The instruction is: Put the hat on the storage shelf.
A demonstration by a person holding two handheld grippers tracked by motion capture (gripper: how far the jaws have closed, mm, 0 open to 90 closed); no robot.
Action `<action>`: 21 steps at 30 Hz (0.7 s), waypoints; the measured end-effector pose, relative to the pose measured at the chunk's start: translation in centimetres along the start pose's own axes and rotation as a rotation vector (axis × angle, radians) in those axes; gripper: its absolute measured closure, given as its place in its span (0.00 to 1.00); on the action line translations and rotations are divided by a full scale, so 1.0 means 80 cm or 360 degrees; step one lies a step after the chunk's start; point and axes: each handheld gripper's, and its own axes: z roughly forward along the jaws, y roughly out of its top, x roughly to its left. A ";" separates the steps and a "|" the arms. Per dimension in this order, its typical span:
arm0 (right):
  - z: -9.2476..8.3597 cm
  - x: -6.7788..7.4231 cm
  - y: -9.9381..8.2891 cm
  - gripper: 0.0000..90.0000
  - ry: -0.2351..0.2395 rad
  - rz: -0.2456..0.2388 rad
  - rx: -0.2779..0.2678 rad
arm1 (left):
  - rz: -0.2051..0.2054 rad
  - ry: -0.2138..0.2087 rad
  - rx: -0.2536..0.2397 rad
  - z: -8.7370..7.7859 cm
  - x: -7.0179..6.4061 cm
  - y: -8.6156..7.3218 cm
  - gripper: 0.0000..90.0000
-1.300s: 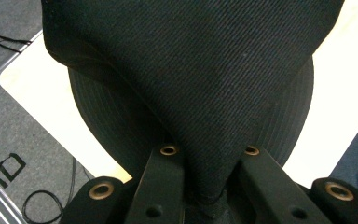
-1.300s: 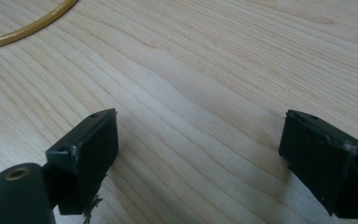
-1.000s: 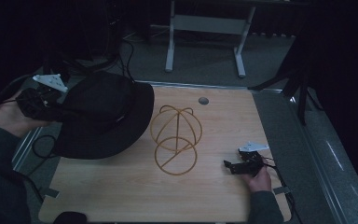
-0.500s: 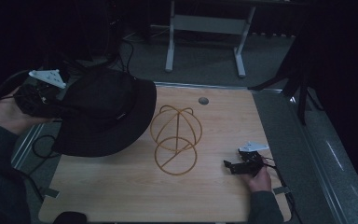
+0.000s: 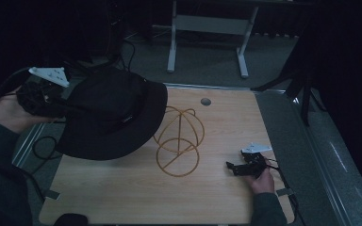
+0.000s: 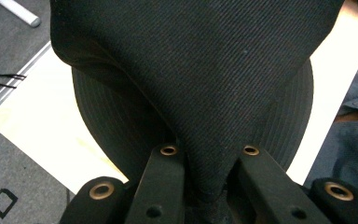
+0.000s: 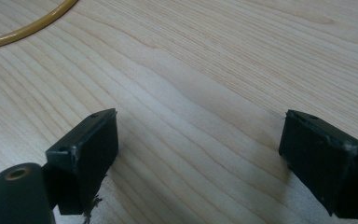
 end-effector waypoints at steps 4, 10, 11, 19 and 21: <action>0.000 0.000 0.000 0.13 0.0000 0.0000 0.0001 | 0.0019 -0.0016 -0.0008 -0.001 -0.001 0.002 0.97; 0.000 0.000 0.000 0.13 0.0000 0.0000 0.0000 | 0.0036 -0.0048 -0.0030 -0.002 -0.001 0.006 0.97; 0.000 0.000 0.000 0.13 0.0000 0.0000 0.0001 | 0.0045 -0.0051 -0.0028 -0.002 -0.001 0.007 0.97; 0.000 0.000 0.000 0.13 0.0000 0.0002 -0.0001 | 0.0075 -0.0100 -0.0069 -0.005 -0.002 0.017 0.97; 0.000 0.000 0.000 0.13 0.0000 0.0000 0.0000 | 0.0080 -0.0102 -0.0070 -0.006 -0.003 0.019 0.97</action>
